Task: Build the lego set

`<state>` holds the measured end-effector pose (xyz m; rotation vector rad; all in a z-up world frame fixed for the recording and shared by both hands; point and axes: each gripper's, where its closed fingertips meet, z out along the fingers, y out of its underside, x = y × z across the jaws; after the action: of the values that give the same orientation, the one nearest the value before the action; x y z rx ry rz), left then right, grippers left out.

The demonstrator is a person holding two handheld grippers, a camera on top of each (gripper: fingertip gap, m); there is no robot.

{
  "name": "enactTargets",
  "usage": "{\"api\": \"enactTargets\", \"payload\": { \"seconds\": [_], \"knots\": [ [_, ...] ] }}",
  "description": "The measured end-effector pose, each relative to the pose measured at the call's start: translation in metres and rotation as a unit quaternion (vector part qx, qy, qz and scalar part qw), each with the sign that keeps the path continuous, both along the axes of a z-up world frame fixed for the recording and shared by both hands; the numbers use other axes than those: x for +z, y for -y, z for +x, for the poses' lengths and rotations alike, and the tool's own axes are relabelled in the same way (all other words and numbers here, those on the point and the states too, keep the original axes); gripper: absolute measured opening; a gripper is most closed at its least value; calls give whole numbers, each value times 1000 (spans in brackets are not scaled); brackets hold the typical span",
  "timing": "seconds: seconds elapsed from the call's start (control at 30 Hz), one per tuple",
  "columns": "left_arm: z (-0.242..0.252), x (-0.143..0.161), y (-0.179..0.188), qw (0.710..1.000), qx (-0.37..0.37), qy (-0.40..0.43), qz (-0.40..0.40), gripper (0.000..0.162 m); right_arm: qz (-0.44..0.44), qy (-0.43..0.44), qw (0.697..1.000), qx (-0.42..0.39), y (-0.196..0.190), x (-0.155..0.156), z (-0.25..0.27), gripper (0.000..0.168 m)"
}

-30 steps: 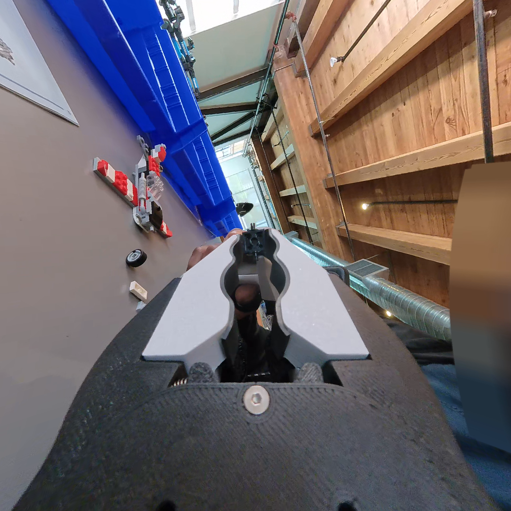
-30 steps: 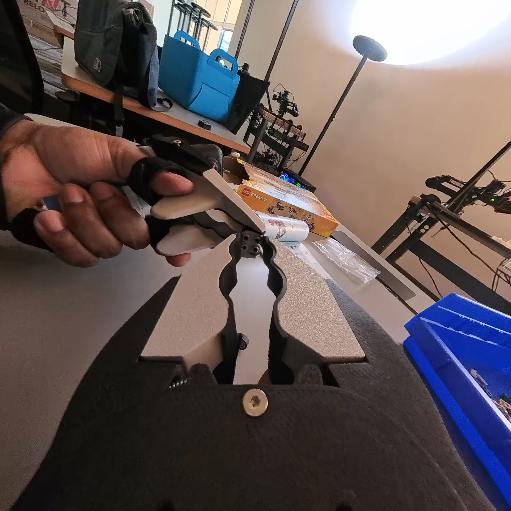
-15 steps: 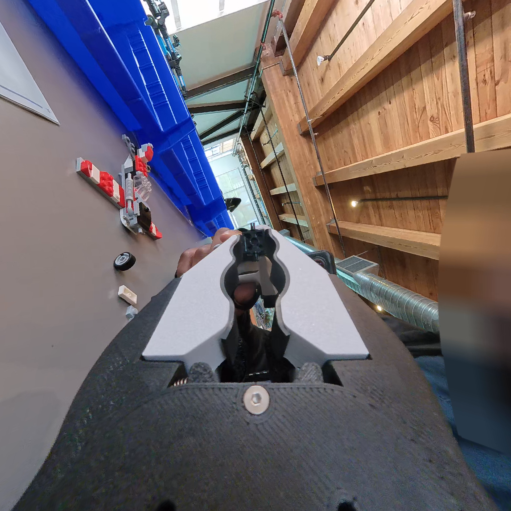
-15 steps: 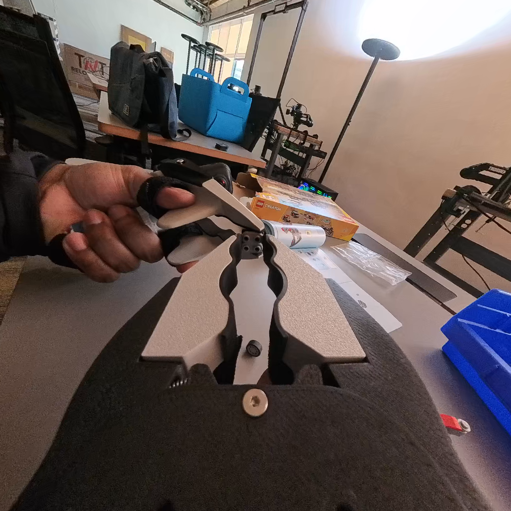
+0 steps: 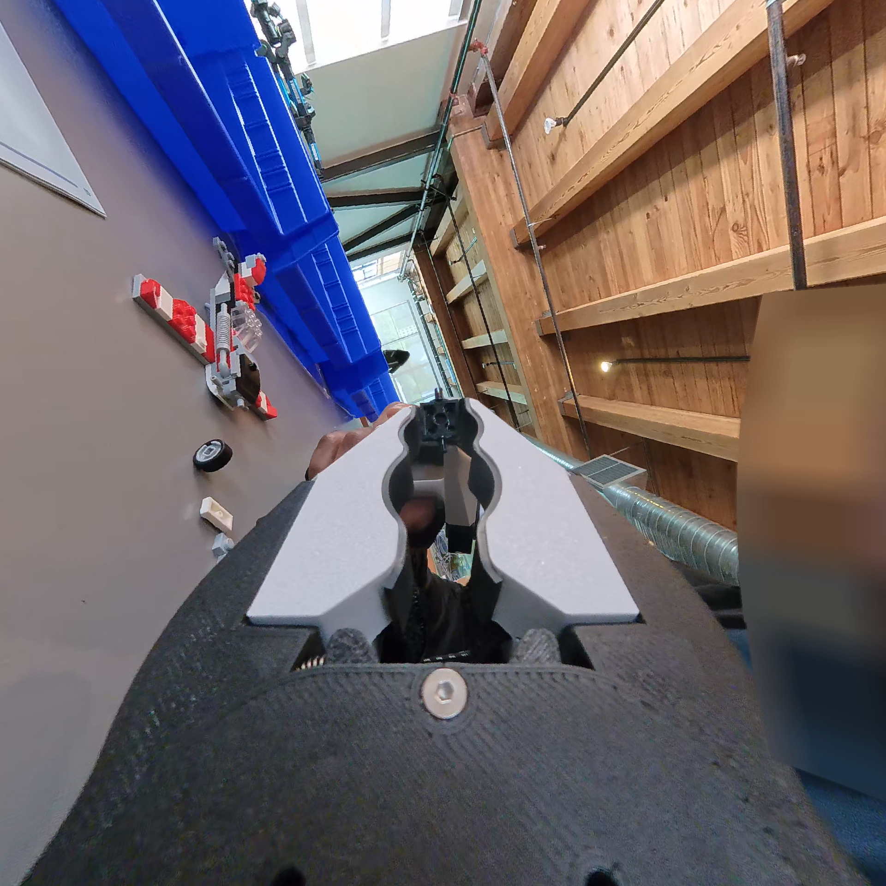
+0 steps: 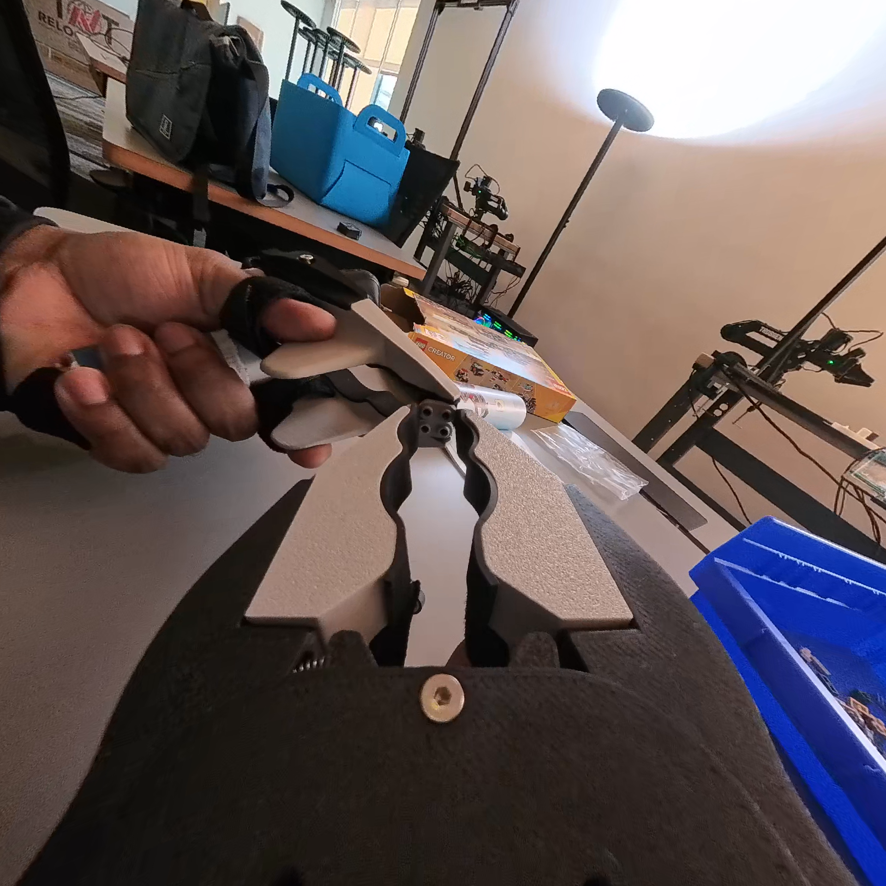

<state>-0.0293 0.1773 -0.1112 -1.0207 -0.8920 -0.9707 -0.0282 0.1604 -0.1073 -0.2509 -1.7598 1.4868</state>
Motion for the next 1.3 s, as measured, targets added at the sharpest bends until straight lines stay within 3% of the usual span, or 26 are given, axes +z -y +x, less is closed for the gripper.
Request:
{"api": "enactTargets", "payload": {
  "seconds": [0.67, 0.8, 0.9, 1.13, 1.3],
  "knots": [
    [-2, 4, 0, 1000, 7, 3, 14, 16, -8, -11, 1000, -7, -1, 4, 0, 15],
    [-14, 5, 15, 999, 39, 10, 24, 17, -39, -22, 999, 1, -7, 14, 5, 0],
    [-20, 4, 28, 998, 59, 2, 15, 17, -63, 4, 998, 6, -10, 13, 1, 0],
    [-5, 1, 8, 999, 22, -27, -17, 18, -27, 5, 1000, -1, 0, 2, -1, 21],
    [1, 0, 4, 998, 7, -45, -34, 18, -26, 15, 1000, 6, 1, -1, -1, 21]
  ]
}}
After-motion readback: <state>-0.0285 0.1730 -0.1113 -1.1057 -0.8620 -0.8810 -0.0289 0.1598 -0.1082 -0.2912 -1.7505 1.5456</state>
